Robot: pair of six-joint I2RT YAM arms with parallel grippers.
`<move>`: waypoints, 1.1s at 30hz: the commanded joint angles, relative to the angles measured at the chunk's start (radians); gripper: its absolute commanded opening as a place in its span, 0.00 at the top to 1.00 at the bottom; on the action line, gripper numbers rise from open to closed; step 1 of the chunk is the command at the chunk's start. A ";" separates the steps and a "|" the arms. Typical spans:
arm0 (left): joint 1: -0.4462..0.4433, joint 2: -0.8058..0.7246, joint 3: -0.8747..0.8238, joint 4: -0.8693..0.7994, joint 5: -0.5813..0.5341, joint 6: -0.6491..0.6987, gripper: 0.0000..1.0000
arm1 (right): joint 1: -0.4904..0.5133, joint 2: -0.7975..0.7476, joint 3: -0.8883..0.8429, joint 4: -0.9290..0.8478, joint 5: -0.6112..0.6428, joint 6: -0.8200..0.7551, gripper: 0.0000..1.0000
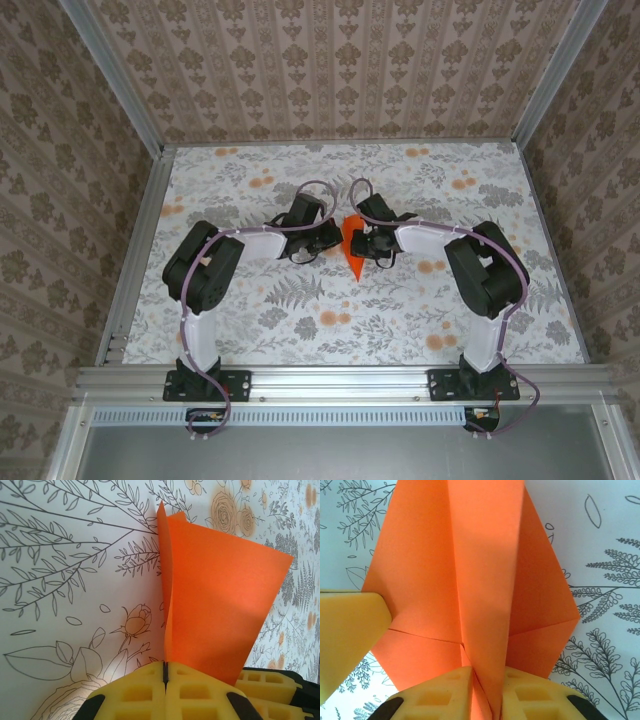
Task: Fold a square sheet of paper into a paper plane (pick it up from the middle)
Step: Move a paper plane to the center of the table.
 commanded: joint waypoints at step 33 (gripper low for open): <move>0.152 -0.484 -0.218 -0.425 -0.353 0.128 0.37 | 0.149 0.127 0.224 -0.342 0.320 -0.118 0.80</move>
